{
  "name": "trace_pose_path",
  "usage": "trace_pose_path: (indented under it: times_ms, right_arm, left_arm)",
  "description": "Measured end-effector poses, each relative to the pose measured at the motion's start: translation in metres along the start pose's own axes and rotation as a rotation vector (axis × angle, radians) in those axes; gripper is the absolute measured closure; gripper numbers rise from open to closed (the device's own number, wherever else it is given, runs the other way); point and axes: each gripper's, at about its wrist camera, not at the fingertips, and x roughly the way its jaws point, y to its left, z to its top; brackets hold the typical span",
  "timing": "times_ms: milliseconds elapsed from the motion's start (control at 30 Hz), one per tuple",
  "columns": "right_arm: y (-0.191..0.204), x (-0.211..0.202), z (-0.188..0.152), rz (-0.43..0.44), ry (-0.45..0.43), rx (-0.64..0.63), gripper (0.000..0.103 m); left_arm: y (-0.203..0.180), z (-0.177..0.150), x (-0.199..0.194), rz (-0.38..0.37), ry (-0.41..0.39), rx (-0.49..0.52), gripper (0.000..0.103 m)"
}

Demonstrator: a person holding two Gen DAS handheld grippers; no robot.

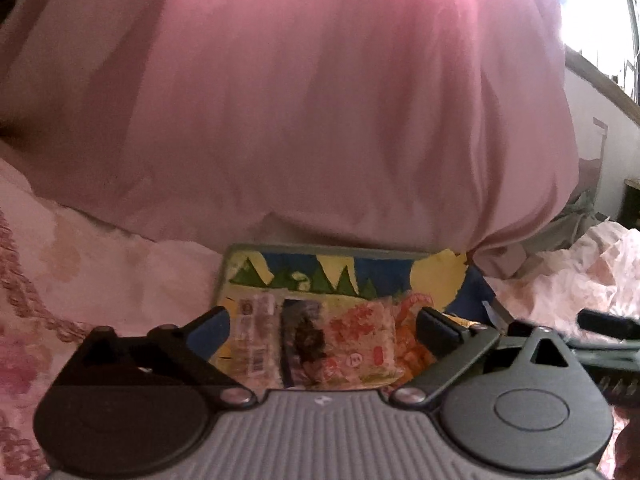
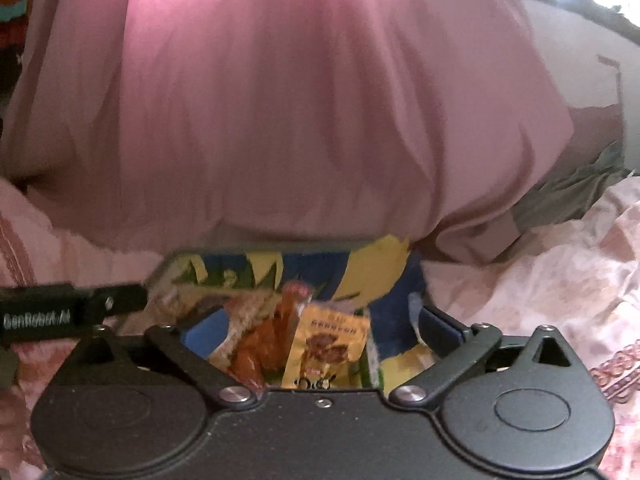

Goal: Organize snacks
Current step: 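Lower both packets into the tray and open both tools, then move both open tools back toward the yellow wafer bar and orange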

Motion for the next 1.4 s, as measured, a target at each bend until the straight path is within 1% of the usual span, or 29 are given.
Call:
trace_pose_path:
  times_ms: [67, 133, 233, 333, 467, 600, 833, 1067, 1200, 1267, 1400]
  right_arm:
    - [-0.001, -0.014, 0.005, -0.010, -0.022, -0.004, 0.001]
    - [-0.001, -0.028, 0.008, -0.019, -0.042, -0.015, 0.001]
    - [-0.003, -0.051, 0.009, -0.034, -0.065, -0.008, 0.001]
    - [-0.004, -0.071, 0.007, -0.034, -0.075, 0.007, 0.001]
    - [-0.003, -0.100, 0.006, -0.032, -0.104, -0.004, 0.001]
    - [-0.002, -0.125, 0.003, -0.024, -0.120, 0.011, 0.001]
    - [0.007, -0.160, -0.013, -0.020, -0.098, 0.004, 0.001]
    - [0.021, -0.192, -0.038, -0.011, -0.055, -0.011, 0.001]
    - [0.029, -0.204, -0.054, -0.018, -0.003, -0.012, 0.001]
    - [0.034, -0.208, -0.062, -0.015, 0.026, -0.023, 0.001]
    - [0.042, -0.219, -0.074, -0.021, 0.055, -0.042, 0.001]
  left_arm:
    - [0.000, 0.002, -0.014, 0.001, -0.013, 0.007, 0.001]
    - [0.000, 0.005, -0.031, 0.021, -0.034, 0.013, 0.000]
    - [0.002, 0.008, -0.058, 0.040, -0.069, -0.007, 0.000]
    - [0.002, 0.010, -0.086, 0.053, -0.096, -0.024, 0.000]
    - [-0.002, 0.009, -0.119, 0.071, -0.129, -0.020, 0.000]
    - [-0.001, 0.004, -0.144, 0.087, -0.140, -0.027, 0.000]
    - [0.007, -0.016, -0.180, 0.129, -0.104, -0.034, 0.000]
    - [0.017, -0.044, -0.212, 0.198, -0.015, -0.070, 0.000]
    - [0.024, -0.059, -0.225, 0.219, 0.056, -0.093, 0.000]
    - [0.026, -0.066, -0.231, 0.238, 0.087, -0.094, 0.000]
    - [0.025, -0.076, -0.239, 0.274, 0.132, -0.072, 0.000]
